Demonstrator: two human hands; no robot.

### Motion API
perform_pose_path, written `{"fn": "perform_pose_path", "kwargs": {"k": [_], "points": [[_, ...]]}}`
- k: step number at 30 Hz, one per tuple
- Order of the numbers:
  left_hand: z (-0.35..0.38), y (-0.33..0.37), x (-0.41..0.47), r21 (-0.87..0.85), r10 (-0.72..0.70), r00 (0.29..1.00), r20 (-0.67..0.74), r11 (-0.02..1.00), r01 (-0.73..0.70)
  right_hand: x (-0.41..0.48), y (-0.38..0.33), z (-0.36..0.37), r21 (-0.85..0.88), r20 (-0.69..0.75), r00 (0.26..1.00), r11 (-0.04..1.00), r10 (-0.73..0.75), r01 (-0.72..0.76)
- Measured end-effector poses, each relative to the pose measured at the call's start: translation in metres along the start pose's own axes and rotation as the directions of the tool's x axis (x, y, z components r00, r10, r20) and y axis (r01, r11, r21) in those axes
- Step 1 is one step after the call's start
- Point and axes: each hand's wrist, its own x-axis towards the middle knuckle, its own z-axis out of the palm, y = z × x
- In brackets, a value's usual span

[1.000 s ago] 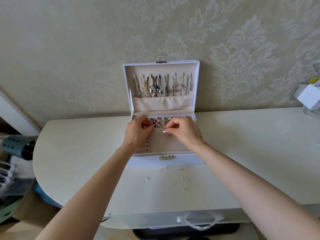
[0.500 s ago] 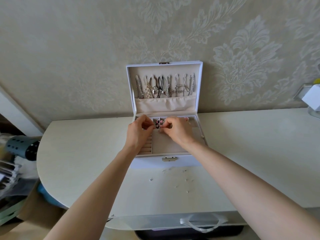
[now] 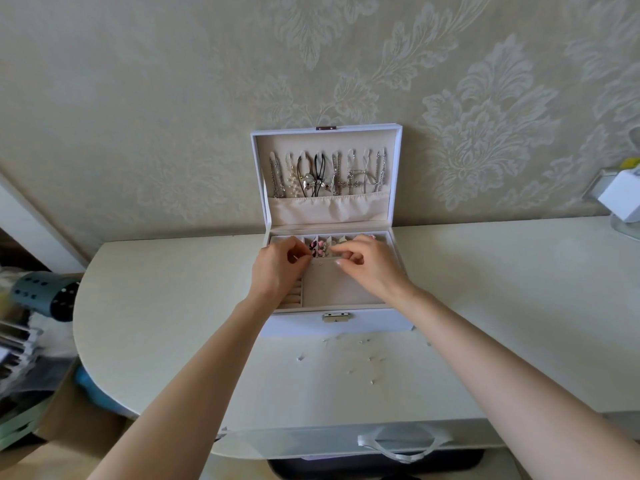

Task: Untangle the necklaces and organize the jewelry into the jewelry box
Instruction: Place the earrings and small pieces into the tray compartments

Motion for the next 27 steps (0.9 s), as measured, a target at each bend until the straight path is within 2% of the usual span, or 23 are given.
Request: {"fn": "perform_pose_path", "kwargs": {"k": [3,7,14,20,27], "points": [[0.001,0.001,0.001,0.123,0.001,1.0,0.017,0.992,-0.003,-0.009,0.001,-0.006,0.031,-0.04,0.999,0.999,0.031,-0.03],[0.001,0.001,0.001,0.155,-0.005,0.999,0.031,0.988,0.001,-0.015,0.002,-0.008,0.051,-0.053,0.997,0.997,0.052,-0.049],[0.003,-0.003,0.001,0.122,0.055,0.998,0.014,0.991,-0.056,-0.014,0.002,-0.007,0.036,-0.067,0.997,0.999,0.04,-0.038],[-0.002,-0.007,-0.004,0.054,0.056,0.998,0.041,0.997,-0.058,-0.013,0.004,-0.005,0.018,-0.081,0.996,1.0,0.027,-0.026],[0.002,-0.003,0.005,0.096,0.016,0.998,0.062,0.995,-0.022,-0.013,0.003,-0.005,0.018,-0.089,0.996,0.999,0.03,-0.028]]}}
